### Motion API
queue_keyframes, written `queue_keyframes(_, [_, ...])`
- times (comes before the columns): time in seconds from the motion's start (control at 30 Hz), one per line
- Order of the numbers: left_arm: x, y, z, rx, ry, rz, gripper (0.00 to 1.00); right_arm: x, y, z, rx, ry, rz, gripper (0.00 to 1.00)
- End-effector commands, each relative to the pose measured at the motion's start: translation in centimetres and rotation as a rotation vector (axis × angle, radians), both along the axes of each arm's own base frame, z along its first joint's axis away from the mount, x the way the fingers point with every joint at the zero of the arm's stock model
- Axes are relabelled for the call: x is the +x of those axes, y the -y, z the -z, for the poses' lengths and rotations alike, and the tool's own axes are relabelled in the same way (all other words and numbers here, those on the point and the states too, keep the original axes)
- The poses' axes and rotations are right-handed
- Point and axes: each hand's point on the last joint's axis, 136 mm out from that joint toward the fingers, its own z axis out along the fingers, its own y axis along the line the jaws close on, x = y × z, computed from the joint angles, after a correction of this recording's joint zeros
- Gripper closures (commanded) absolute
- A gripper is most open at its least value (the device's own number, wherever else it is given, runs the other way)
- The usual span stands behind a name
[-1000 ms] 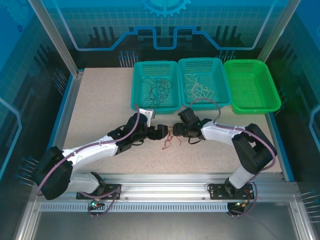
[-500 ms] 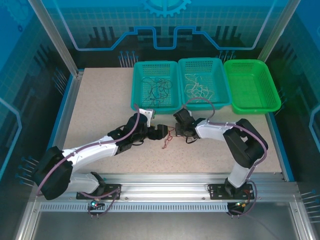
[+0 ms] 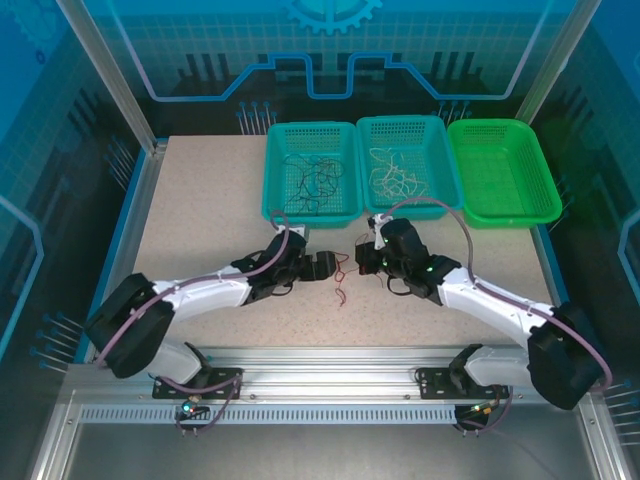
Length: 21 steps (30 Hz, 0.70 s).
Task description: Untangle the cables
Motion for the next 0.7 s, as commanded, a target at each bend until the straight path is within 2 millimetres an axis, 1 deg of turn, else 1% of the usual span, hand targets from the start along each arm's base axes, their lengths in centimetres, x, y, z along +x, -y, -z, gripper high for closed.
queue_keyframes(0.0, [1.5,1.0,-0.5,-0.027,-0.008,-0.057,0.12,-1.5,-1.3,-2.2,0.075,0.047,-0.095,1.0])
queue_keyframes(0.07, [1.7,1.0,-0.2,-0.029,-0.015,-0.076,0.13,-1.3,0.0,-3.8,0.079,0.079,-0.034,1.0])
queue_keyframes(0.13, [1.8,1.1,-0.5,-0.056,0.008,-0.078,0.13,-1.0,1.5,-5.6,0.093,0.122,0.029,1.0])
queue_keyframes(0.2, [1.8,1.2,-1.7,-0.092,0.057,-0.066,0.13,-0.6,3.2,-7.9,0.112,0.182,0.091,1.0])
queue_keyframes(0.27, [1.6,1.6,-3.6,-0.133,0.121,-0.021,0.13,0.0,5.4,-10.4,0.116,0.252,0.168,1.0])
queue_keyframes(0.3, [1.4,1.9,-4.5,-0.153,0.149,0.009,0.12,0.3,6.5,-11.3,0.113,0.278,0.207,1.0])
queue_keyframes(0.37, [0.6,2.7,-6.6,-0.202,0.212,0.098,0.12,1.4,9.3,-13.3,0.1,0.324,0.303,1.0])
queue_keyframes(0.47, [-1.0,4.1,-9.8,-0.276,0.289,0.236,0.12,3.4,14.1,-15.6,0.098,0.359,0.464,1.0])
queue_keyframes(0.5, [-1.6,4.5,-10.7,-0.298,0.309,0.279,0.12,4.0,15.6,-16.2,0.097,0.37,0.514,1.0])
queue_keyframes(0.53, [-2.3,4.9,-11.7,-0.325,0.333,0.328,0.12,4.8,17.4,-16.3,0.088,0.37,0.573,1.0])
queue_keyframes(0.57, [-2.9,5.2,-12.6,-0.349,0.356,0.373,0.12,5.6,18.9,-17.8,0.09,0.397,0.622,1.0])
queue_keyframes(0.6, [-3.5,5.5,-13.3,-0.369,0.377,0.41,0.11,6.2,20.4,-18.1,0.083,0.398,0.67,1.0])
queue_keyframes(0.67, [-4.7,5.9,-14.9,-0.409,0.43,0.476,0.08,7.6,24.0,-18.4,0.092,0.385,0.795,1.0])
